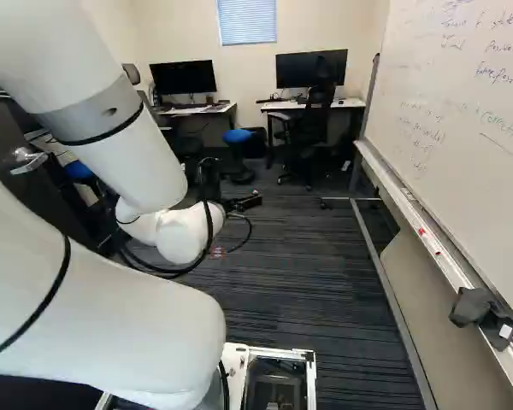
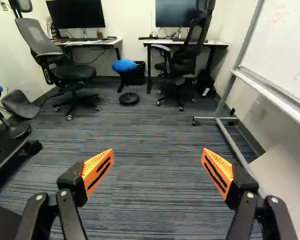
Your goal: Open the door and move inside
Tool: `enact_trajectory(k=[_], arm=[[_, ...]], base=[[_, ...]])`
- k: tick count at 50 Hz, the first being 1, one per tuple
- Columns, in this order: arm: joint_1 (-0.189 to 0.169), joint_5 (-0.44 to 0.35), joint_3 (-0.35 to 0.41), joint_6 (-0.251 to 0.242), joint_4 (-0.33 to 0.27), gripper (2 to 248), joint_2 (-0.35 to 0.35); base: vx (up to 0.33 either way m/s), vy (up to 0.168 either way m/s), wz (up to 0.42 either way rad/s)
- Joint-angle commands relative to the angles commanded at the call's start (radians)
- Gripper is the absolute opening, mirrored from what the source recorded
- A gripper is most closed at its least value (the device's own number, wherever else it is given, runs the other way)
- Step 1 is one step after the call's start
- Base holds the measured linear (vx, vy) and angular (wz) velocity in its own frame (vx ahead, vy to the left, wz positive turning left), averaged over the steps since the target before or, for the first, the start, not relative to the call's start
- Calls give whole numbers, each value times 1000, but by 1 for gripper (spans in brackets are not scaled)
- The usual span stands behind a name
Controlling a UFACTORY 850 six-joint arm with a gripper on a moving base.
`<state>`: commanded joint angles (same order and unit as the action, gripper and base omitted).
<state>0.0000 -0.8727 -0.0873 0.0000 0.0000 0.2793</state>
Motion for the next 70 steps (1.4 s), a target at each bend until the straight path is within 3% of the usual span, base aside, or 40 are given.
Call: enact_trajectory(k=[70], arm=[[0,0,0,0,0,247,0]], base=[[213,4,-11]])
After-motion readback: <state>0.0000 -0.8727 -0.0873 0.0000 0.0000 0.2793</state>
